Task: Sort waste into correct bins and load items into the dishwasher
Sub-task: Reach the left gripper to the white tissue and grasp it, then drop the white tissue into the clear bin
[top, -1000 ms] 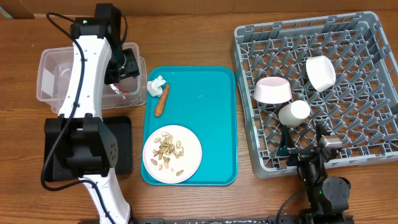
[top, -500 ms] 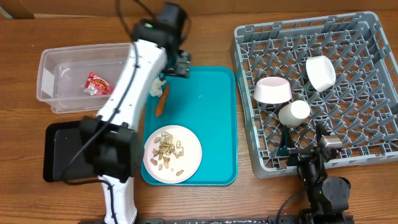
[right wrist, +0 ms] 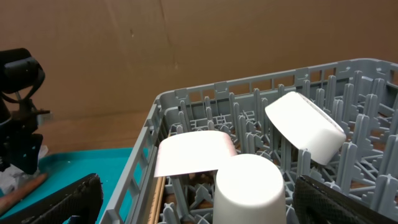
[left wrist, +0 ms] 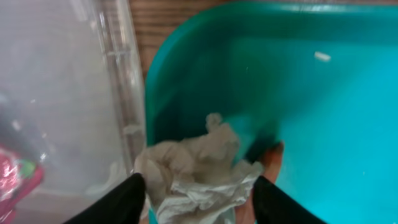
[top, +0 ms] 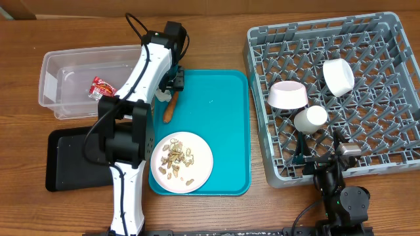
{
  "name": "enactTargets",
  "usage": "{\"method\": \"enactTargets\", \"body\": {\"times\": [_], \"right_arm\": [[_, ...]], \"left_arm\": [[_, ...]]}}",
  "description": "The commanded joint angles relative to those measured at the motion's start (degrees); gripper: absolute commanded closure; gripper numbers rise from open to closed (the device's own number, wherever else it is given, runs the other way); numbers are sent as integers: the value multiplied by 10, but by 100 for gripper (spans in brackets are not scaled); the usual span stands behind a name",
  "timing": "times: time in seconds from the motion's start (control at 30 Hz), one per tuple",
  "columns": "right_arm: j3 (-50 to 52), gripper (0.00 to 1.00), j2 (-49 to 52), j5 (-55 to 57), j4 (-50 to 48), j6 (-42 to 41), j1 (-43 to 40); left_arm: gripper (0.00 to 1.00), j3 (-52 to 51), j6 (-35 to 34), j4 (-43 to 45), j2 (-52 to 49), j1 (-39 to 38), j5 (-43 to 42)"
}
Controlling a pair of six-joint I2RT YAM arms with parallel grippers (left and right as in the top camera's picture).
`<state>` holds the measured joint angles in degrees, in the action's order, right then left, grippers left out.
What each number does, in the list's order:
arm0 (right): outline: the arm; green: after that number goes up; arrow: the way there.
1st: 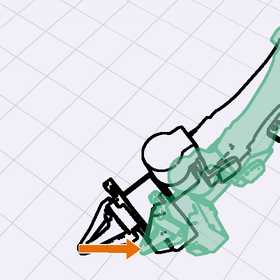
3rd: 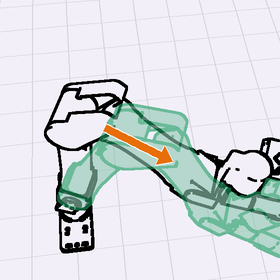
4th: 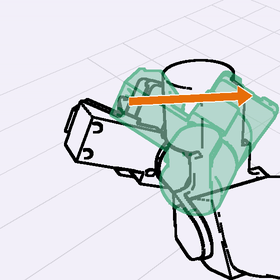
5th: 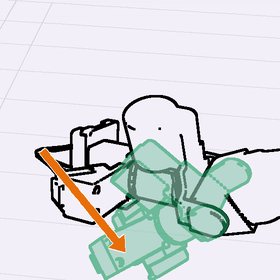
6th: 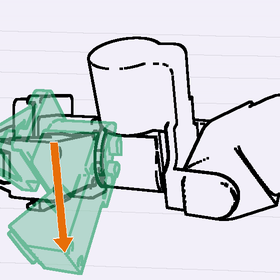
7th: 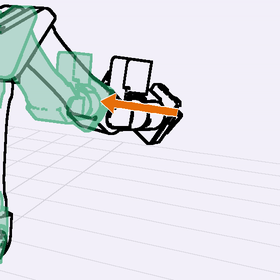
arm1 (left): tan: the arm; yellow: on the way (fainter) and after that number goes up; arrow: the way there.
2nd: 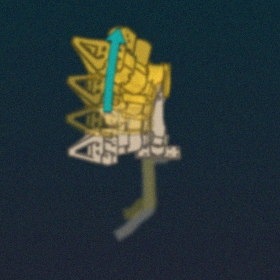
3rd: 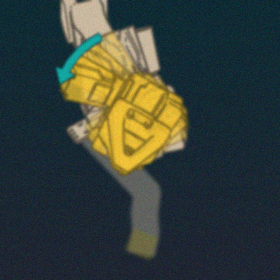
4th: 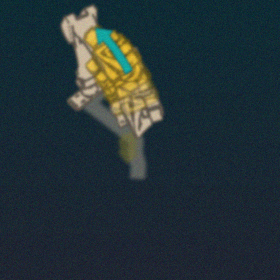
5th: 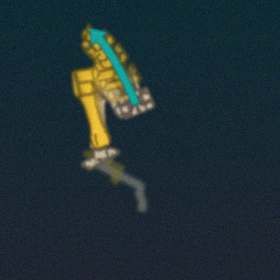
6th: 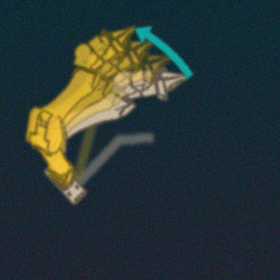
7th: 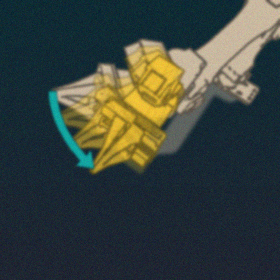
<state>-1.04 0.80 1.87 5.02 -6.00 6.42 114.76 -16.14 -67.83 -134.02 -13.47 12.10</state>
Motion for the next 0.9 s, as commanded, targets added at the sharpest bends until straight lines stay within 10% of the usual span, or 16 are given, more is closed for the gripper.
{"method": "enactTargets", "body": {"times": [0.0,0.07,0.6,0.87], "right_arm": [[6,0,-6,0,-4,-2,-2],[6,0,-6,-1,-4,-2,-2],[6,0,-6,0,-4,-2,-2],[6,0,-6,-1,-4,-2,-2]], "left_arm": [[60,0,-6,9,-5,-7,5],[95,5,-6,7,-5,-7,4],[96,291,-40,-275,5,17,-4],[85,293,-42,-260,5,106,-30]]}}
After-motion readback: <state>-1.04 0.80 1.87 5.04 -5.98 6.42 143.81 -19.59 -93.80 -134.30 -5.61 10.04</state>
